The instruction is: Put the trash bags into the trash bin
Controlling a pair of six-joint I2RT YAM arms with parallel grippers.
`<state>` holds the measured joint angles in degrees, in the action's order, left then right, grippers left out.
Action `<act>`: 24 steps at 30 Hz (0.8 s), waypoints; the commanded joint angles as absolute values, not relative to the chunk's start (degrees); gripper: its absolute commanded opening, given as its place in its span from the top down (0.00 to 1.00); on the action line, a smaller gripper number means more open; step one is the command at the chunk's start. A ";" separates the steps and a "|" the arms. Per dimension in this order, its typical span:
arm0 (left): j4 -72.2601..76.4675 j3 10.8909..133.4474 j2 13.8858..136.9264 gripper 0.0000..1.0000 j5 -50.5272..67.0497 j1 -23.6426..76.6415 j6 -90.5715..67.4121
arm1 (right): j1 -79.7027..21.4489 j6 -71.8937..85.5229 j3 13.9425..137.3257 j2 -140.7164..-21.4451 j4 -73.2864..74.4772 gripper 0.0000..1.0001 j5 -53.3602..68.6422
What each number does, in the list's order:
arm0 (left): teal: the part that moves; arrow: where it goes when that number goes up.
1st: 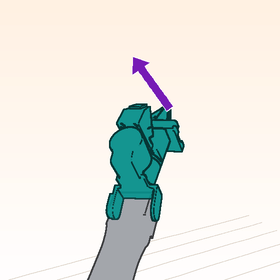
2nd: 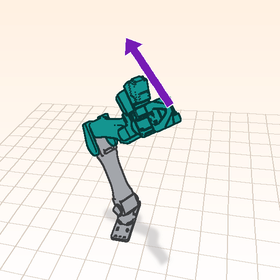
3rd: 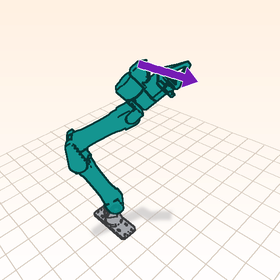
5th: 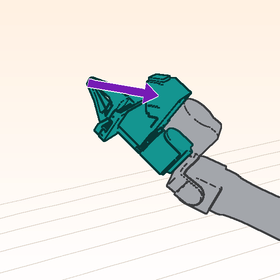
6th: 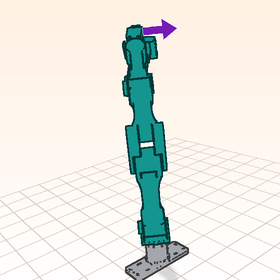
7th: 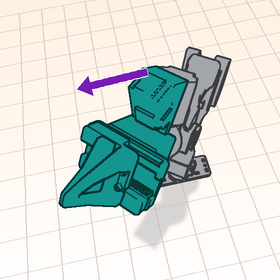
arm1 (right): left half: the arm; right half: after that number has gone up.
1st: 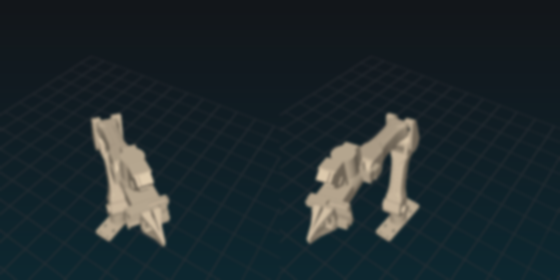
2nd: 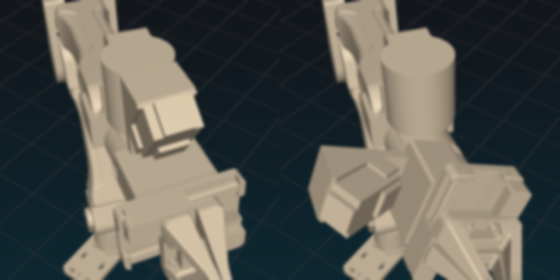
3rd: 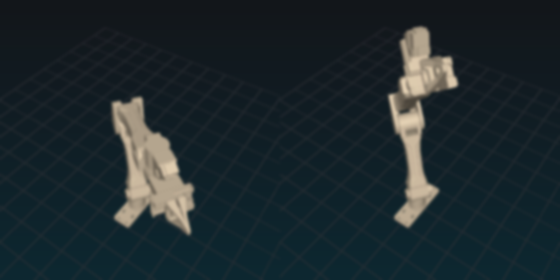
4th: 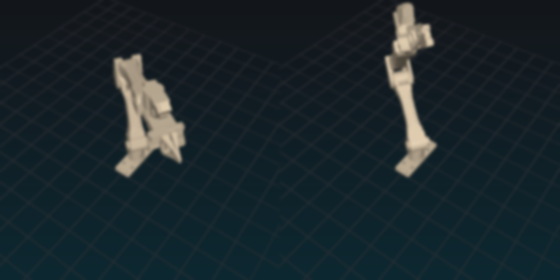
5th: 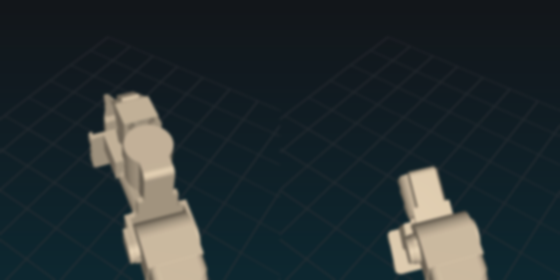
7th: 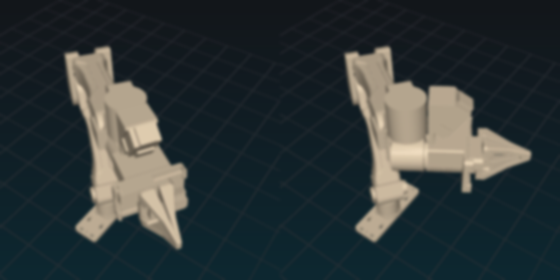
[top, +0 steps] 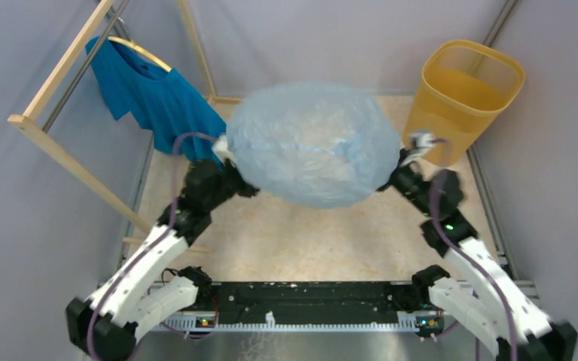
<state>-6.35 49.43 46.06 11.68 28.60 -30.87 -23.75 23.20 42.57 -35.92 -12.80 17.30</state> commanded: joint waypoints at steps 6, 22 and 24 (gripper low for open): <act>-9.93 46.46 49.47 1.00 14.54 28.62 -29.89 | -23.86 22.62 41.63 -49.54 0.47 1.00 18.72; -2.11 41.30 42.83 1.00 24.18 28.59 -35.36 | -23.91 24.39 41.72 -37.69 7.07 1.00 17.82; -0.55 31.84 42.57 1.00 28.68 28.64 -39.62 | -23.94 29.71 29.96 -37.80 3.09 1.00 23.71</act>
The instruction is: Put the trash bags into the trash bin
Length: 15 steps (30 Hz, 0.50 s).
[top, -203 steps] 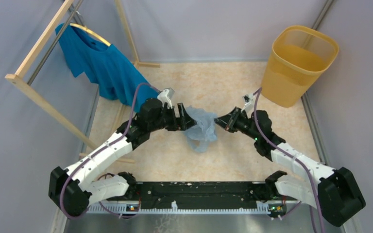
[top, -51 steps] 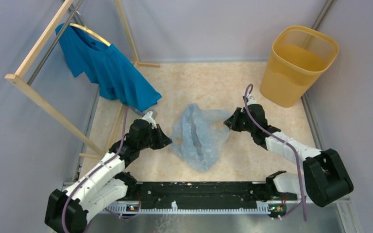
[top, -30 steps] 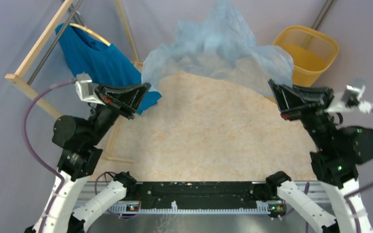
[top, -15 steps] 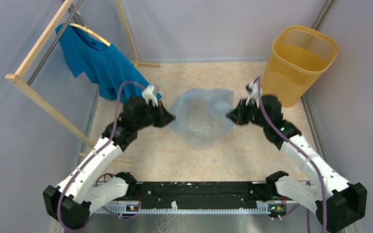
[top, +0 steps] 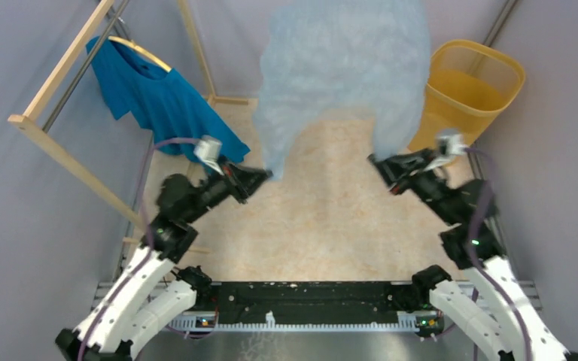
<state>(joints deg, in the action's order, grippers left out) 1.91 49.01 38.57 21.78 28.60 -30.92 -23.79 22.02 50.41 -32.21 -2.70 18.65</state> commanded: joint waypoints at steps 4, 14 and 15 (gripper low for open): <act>-2.25 24.63 39.30 1.00 25.07 28.60 -39.70 | -23.95 37.85 18.60 -33.28 -5.67 1.00 27.03; -11.09 74.31 54.14 1.00 30.35 28.64 -25.19 | -23.91 16.97 72.30 -46.65 17.52 1.00 23.75; -10.25 77.88 54.10 1.00 31.23 28.61 -25.31 | -23.90 17.12 75.44 -46.34 16.68 1.00 24.83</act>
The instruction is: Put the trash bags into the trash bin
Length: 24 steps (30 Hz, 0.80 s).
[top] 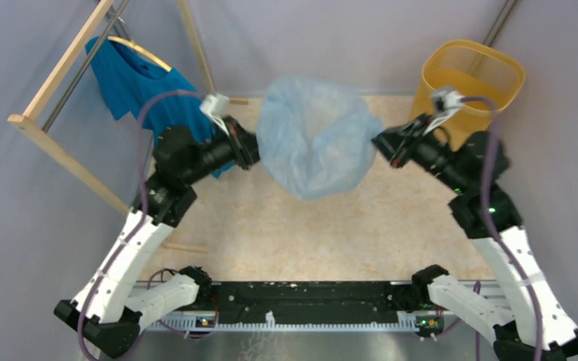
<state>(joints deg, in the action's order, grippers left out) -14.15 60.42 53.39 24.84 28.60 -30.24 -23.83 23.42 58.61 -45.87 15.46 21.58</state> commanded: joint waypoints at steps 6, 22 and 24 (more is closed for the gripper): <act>-0.64 60.19 44.53 1.00 18.76 28.64 -30.50 | -23.90 19.98 61.72 -38.56 10.20 1.00 16.03; -15.90 53.26 44.51 1.00 20.34 28.59 -26.18 | -23.95 22.61 55.84 -46.88 17.47 1.00 27.09; -17.57 64.08 46.03 1.00 18.20 28.64 -24.55 | -23.96 19.81 64.88 -47.97 20.77 1.00 24.90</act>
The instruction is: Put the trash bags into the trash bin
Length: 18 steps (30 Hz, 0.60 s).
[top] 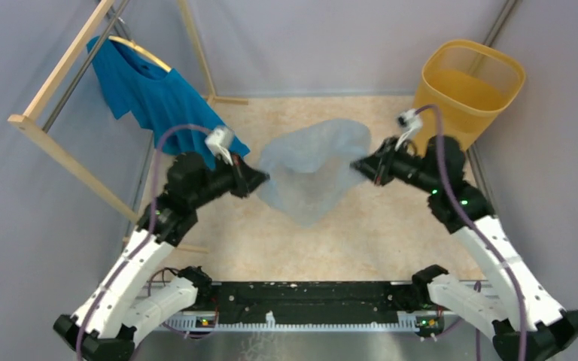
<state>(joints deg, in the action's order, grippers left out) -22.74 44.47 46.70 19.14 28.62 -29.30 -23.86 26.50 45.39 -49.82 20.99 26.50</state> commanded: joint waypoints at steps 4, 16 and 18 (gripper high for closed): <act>-13.33 67.00 45.06 1.00 13.07 28.65 -25.06 | -23.91 18.82 65.10 -45.35 15.65 1.00 20.92; -19.60 35.91 38.92 1.00 11.91 29.87 -27.05 | -23.91 23.33 34.01 -36.03 19.49 1.00 15.17; -14.97 36.47 35.60 1.00 13.70 29.95 -27.00 | -23.92 21.35 36.82 -34.06 19.92 1.00 14.03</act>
